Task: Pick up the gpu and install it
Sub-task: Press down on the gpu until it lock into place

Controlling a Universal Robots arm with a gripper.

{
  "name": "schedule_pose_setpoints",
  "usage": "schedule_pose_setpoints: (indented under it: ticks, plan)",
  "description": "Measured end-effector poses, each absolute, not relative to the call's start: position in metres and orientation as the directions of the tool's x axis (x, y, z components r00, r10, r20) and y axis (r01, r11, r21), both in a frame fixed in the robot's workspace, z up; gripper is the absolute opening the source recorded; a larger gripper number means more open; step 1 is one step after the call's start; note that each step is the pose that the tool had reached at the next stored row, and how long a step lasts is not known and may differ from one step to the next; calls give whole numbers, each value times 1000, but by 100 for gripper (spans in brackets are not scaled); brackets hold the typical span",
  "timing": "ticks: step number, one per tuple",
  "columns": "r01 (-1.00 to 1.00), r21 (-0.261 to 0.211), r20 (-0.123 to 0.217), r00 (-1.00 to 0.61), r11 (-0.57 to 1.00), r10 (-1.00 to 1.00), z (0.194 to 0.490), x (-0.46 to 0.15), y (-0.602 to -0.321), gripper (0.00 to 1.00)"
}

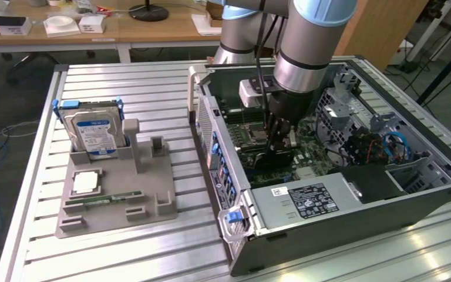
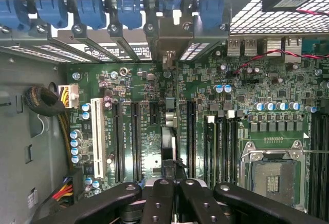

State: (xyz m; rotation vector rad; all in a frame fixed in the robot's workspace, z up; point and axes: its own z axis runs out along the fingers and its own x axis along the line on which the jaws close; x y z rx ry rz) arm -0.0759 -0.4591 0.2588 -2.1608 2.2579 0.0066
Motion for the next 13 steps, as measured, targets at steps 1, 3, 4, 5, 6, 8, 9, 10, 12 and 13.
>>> schedule_pose_setpoints:
  ticks: [1,3,4,5,6,8,9,10,12,13]
  plan:
    - [-999,-8,-15,-44,44,-999,259,-76,-459,11]
    - [-999,-8,-15,-44,44,-999,259,-76,-459,11]
    - [-999,-9,-17,-44,44,-999,261,-76,-459,11]
    - [-999,-11,-19,-44,44,-999,262,-76,-458,11]
    - [-999,-10,-18,-44,44,-999,266,-76,-459,11]
    - [-999,-9,-16,-44,44,-999,272,-76,-459,11]
    - [-999,-9,-16,-44,44,-999,275,-76,-459,11]
    - [-999,-9,-16,-44,44,-999,277,-77,-459,11]
    - [-999,-9,-16,-44,44,-999,283,-77,-459,11]
    - [-999,-9,-16,-44,44,-999,287,-78,-459,11]
